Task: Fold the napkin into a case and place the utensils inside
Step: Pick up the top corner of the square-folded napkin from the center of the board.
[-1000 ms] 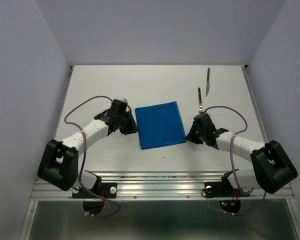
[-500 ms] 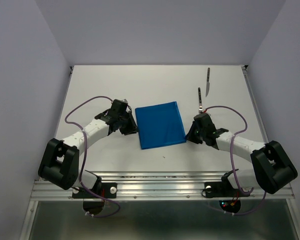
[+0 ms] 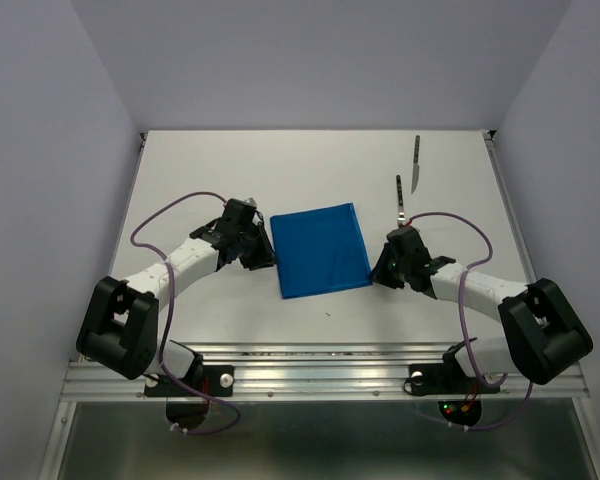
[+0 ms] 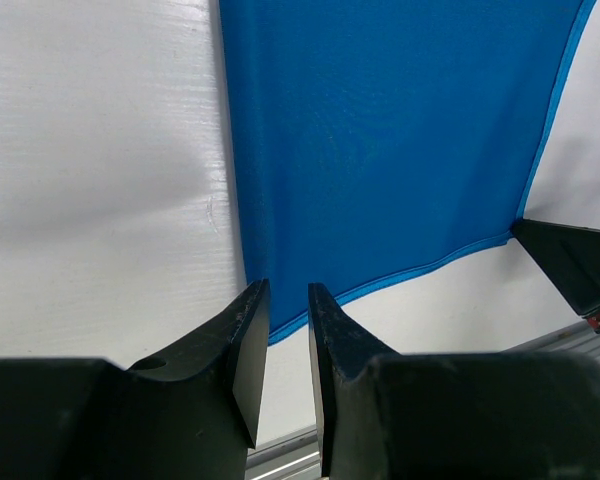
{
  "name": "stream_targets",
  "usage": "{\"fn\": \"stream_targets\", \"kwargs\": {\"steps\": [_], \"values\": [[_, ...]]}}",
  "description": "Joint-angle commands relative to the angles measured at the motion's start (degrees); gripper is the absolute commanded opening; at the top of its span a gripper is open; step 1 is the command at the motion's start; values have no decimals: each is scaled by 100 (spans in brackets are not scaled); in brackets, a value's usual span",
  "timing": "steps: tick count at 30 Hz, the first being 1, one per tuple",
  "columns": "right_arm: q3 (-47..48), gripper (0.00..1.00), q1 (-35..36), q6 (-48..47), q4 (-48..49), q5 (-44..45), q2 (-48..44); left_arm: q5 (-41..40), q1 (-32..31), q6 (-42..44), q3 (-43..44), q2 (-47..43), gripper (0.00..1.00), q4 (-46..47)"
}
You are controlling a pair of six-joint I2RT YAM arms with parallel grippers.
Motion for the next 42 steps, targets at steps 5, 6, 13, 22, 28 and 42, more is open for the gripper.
{"fn": "stream_targets", "kwargs": {"steps": [5,6,13,22,28,42], "values": [[165,20,-30,-58,202,22,-37,54,-24,96,-13,-16,34,108],[174,18,-30,-58,202,31,-55,62,-24,96,-13,-25,34,107],[209,14,-30,-111,141,57,-204,54,-24,88,-22,-25,33,116],[288,10,-30,-173,44,49,-301,62,-33,88,-13,-25,34,125],[306,1,-30,-182,52,22,-266,62,-33,79,-22,-34,34,125],[455,1,-30,-225,193,-206,-213,62,-24,79,-22,-25,34,125]]}}
